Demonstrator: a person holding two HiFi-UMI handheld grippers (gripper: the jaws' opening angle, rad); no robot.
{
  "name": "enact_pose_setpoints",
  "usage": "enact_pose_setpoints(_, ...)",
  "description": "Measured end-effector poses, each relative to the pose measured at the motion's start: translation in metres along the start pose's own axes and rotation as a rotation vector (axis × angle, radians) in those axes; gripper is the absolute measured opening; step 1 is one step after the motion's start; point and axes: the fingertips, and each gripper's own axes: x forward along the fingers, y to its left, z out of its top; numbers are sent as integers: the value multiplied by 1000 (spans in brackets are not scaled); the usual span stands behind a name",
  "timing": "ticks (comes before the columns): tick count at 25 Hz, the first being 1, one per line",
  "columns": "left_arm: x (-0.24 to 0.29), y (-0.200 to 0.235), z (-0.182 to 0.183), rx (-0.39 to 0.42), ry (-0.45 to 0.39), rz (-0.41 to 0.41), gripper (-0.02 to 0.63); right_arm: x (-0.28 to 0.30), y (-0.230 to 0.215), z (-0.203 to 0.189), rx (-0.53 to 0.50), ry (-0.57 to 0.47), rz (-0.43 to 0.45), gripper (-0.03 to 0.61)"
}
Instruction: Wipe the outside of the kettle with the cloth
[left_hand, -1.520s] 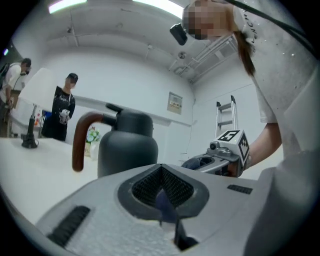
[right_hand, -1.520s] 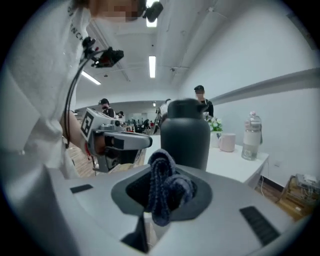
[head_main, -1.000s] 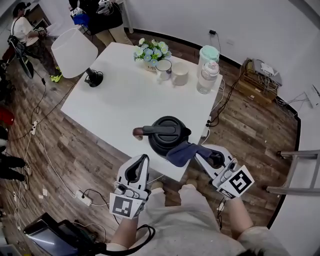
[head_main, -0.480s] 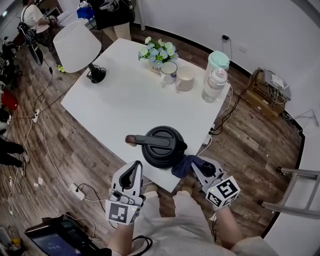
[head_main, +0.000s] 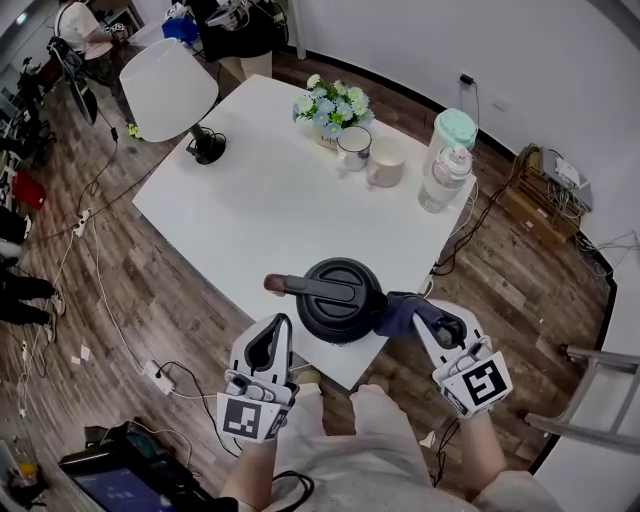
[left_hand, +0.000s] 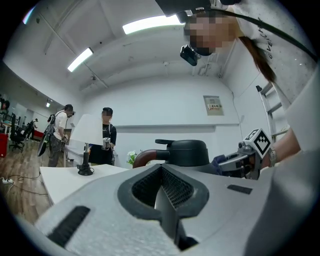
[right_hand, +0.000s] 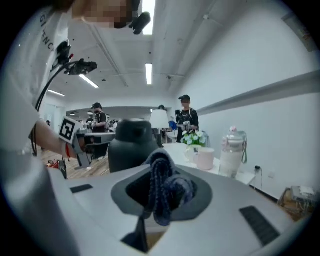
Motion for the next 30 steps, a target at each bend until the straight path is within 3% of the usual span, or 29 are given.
enact_pose_setpoints(6, 6, 8, -6, -31, -13, 4, 6, 11, -27, 86, -40, -205, -3, 63)
enact_pose_setpoints(9, 11, 7, -13, -41, -10, -10, 6, 35, -30, 96, -64, -207, 61, 63)
enact_pose_setpoints(14, 17, 2, -21, -77, 0, -31, 6, 68, -18, 71, -84, -125, 206, 63)
enact_pose_setpoints(21, 16, 4, -24, -122, -6, -32, 6, 81, -27, 27, -126, 8, 257, 63)
enact_pose_setpoints(30, 17, 2, -32, -135, 11, -49, 6, 102, -26, -65, -166, 314, 331, 63)
